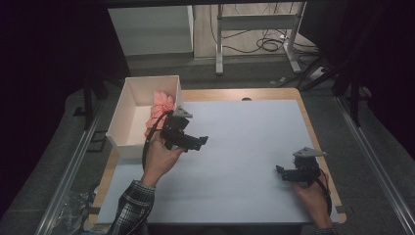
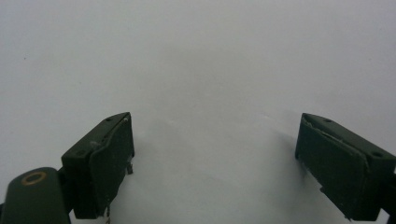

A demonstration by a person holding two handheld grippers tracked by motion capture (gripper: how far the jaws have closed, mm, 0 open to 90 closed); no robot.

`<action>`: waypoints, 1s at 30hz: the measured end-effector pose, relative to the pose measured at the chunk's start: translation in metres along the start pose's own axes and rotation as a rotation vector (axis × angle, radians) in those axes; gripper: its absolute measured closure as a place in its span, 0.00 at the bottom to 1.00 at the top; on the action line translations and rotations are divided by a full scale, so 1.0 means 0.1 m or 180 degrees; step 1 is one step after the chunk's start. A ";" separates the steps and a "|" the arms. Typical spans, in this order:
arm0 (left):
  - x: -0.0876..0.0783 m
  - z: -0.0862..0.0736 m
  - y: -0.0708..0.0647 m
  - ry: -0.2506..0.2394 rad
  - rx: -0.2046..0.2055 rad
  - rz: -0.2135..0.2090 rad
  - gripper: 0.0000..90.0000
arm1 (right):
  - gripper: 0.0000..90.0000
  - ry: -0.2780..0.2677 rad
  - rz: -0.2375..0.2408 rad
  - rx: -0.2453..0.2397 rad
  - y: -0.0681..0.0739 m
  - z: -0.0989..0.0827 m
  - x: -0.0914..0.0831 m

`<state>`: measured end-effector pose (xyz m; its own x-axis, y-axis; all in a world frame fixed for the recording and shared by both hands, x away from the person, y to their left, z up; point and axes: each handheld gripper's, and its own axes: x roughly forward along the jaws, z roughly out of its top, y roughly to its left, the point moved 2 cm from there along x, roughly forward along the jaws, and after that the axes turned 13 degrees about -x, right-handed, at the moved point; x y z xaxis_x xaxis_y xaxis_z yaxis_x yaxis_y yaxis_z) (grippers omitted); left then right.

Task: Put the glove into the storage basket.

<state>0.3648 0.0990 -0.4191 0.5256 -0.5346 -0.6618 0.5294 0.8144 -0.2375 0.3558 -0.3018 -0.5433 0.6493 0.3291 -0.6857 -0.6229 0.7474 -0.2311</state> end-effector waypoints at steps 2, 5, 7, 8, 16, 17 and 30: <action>0.03 -0.04 -0.06 0.0009 0.0046 -0.0043 0.03 | 0.13 0.0000 0.0001 0.0002 0.00 0.00 0.00; 0.06 -0.09 -0.14 0.0005 0.0122 -0.0092 0.03 | 0.13 -0.0002 0.0000 0.0003 0.00 0.00 0.00; 0.08 -0.13 -0.19 0.0005 0.0143 -0.0133 0.03 | 0.13 0.0003 0.0002 0.0004 0.00 0.00 0.00; 0.10 -0.15 -0.20 0.0006 0.0165 -0.0148 0.03 | 0.13 0.0003 0.0001 0.0003 0.00 0.00 0.00; 0.31 -0.46 -0.27 0.0081 0.0241 -0.0248 0.03 | 0.13 0.0001 0.0000 0.0003 0.00 0.00 0.00; 0.34 -0.51 -0.27 0.0090 0.0234 -0.0263 0.03 | 0.13 0.0000 0.0000 0.0004 0.00 0.00 0.00; 0.72 -1.11 -0.13 0.0267 0.0219 -0.0231 0.03 | 0.13 0.0002 0.0000 -0.0001 0.00 0.00 0.00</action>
<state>0.3219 0.0747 -0.5425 0.4281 -0.5685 -0.7025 0.6101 0.7553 -0.2394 0.3556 -0.3017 -0.5432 0.6490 0.3286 -0.6861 -0.6230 0.7472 -0.2314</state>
